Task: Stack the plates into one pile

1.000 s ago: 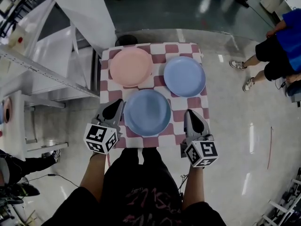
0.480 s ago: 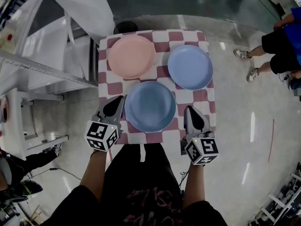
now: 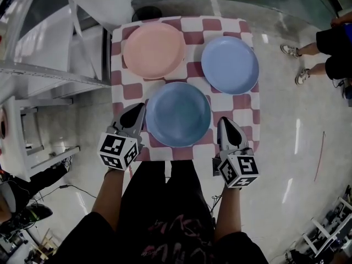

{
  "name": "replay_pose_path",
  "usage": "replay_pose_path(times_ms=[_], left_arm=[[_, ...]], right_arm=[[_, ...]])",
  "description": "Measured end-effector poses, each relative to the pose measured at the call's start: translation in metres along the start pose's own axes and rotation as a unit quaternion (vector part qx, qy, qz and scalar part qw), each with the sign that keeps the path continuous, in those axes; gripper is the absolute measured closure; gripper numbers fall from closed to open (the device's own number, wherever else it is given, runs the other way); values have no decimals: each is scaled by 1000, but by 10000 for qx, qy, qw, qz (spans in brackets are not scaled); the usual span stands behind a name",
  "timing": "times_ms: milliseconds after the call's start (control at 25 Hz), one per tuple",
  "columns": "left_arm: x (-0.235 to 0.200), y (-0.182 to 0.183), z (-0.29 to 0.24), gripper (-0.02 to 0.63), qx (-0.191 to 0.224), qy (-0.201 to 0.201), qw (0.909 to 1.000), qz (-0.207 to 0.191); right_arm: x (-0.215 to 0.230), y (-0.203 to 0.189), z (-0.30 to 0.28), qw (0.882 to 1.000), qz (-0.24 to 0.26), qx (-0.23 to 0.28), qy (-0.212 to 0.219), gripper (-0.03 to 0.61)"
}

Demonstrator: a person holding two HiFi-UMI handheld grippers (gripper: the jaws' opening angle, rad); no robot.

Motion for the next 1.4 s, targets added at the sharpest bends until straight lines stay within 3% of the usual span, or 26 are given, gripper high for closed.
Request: replay_pose_path(times_ms=[520,640,920,1400], left_arm=[[-21,-53,-24,602,-633,75,9976,258],[-26,-61,-30,521,-812,67,9962,322],[-29,-72,-46,399,-1204,-6,9923,306],[-28,-88,-60,420,-1526,-67,9876,377]], right_arm=[[14,-54,-28,9969,-255,-735,-68,542],[17,-61,-36,9953,-281,-924,-114,506],[18,-75,-53,9864,-194,-1608,-292,395],[19,-89,-69,9783,-361,-1970,-533,391]])
Point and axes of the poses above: the fingertips, and each gripper's own axes: z backward along the fingers, x to its right, y out of its top, the point moved 9 cm from there along z, backward along the fingers, and after that the axes turned 1 degree about x, right-handed, at the moved point
